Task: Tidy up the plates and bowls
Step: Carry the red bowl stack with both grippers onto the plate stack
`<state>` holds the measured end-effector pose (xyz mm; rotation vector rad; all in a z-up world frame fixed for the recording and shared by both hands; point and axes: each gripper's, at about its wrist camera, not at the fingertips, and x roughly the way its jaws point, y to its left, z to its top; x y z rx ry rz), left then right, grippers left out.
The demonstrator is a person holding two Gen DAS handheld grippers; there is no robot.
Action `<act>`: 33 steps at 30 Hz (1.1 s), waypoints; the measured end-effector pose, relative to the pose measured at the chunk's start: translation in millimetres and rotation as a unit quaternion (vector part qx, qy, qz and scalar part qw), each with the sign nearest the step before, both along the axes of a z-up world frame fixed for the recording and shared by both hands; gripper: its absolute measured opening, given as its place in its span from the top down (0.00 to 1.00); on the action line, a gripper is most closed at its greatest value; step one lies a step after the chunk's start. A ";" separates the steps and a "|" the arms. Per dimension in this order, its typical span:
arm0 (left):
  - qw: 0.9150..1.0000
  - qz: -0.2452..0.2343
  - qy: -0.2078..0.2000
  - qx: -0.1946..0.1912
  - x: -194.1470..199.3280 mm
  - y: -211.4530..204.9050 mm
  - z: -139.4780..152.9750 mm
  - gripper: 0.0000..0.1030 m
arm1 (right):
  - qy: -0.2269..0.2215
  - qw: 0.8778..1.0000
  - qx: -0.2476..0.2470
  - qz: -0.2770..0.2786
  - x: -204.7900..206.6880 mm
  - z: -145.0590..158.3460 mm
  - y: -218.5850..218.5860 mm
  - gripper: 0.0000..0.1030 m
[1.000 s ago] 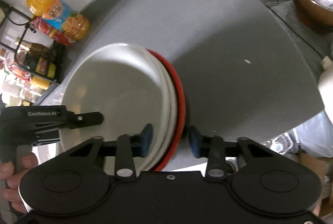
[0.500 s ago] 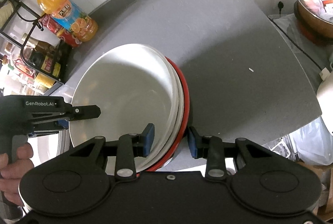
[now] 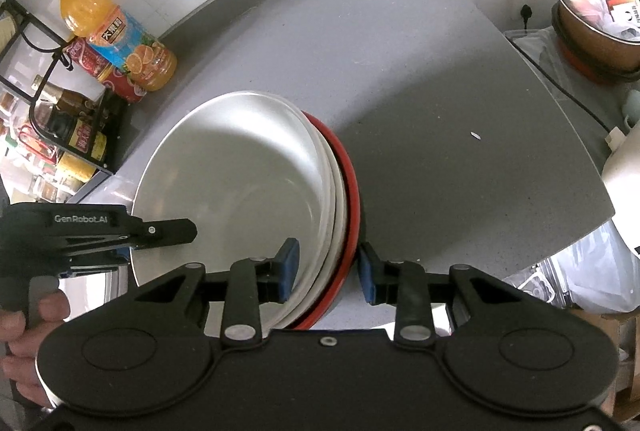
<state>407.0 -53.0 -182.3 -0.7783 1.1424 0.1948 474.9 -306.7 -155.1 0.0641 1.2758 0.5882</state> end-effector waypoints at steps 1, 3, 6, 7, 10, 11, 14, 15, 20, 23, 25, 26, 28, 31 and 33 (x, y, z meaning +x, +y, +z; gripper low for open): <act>1.000 0.000 0.000 0.000 0.5 -0.1 -0.9 0.74 | 0.002 1.000 0.001 -0.002 0.6 -1.3 0.0 0.68; 1.000 0.001 -0.001 -0.003 1.1 0.6 -2.5 0.74 | 0.002 1.000 -0.002 0.000 2.2 -3.3 1.4 0.68; 1.000 -0.001 -0.014 0.006 -1.1 -0.5 -1.0 0.74 | -0.006 1.000 -0.014 0.007 1.1 -1.6 6.3 0.70; 1.000 -0.001 -0.015 0.007 -3.1 -0.4 -1.0 0.74 | -0.007 1.000 -0.013 0.007 0.6 -0.8 6.8 0.70; 1.000 0.003 -0.018 -0.002 -7.6 3.6 1.3 0.74 | -0.011 1.000 -0.008 0.006 -1.1 4.2 7.3 0.70; 1.000 0.002 -0.022 -0.001 -9.1 4.8 3.1 0.74 | -0.015 1.000 -0.005 0.008 -2.0 6.9 8.4 0.70; 1.000 0.008 -0.028 0.001 -13.6 11.2 11.2 0.74 | -0.022 1.000 0.002 0.008 -3.6 14.9 13.7 0.70; 0.999 0.009 -0.030 0.003 -15.2 13.6 13.8 0.74 | -0.024 1.000 0.004 0.010 -3.8 16.9 15.7 0.70; 0.999 0.030 -0.040 0.005 -31.3 33.3 26.9 0.74 | -0.031 0.999 0.015 0.025 -8.1 27.8 33.6 0.70; 0.998 0.043 -0.047 0.011 -43.8 48.1 37.0 0.74 | -0.038 0.998 0.024 0.037 -14.8 35.9 49.5 0.70; 0.997 0.053 -0.051 0.015 -54.0 60.3 43.6 0.74 | -0.035 0.998 0.032 0.043 -18.7 40.5 60.8 0.70; 0.997 0.057 -0.053 0.017 -59.3 67.1 46.9 0.74 | -0.032 0.998 0.036 0.048 -20.7 42.9 68.3 0.70; 0.996 0.069 -0.057 0.021 -70.2 81.1 52.8 0.74 | -0.035 0.997 0.042 0.058 -25.1 47.2 83.0 0.70; 0.995 0.081 -0.055 0.026 -84.0 101.0 58.2 0.74 | -0.038 0.995 0.044 0.080 -32.9 52.6 107.2 0.70; 0.994 0.088 -0.055 0.028 -94.1 113.4 61.0 0.74 | -0.038 0.994 0.048 0.092 -38.8 54.9 121.0 0.70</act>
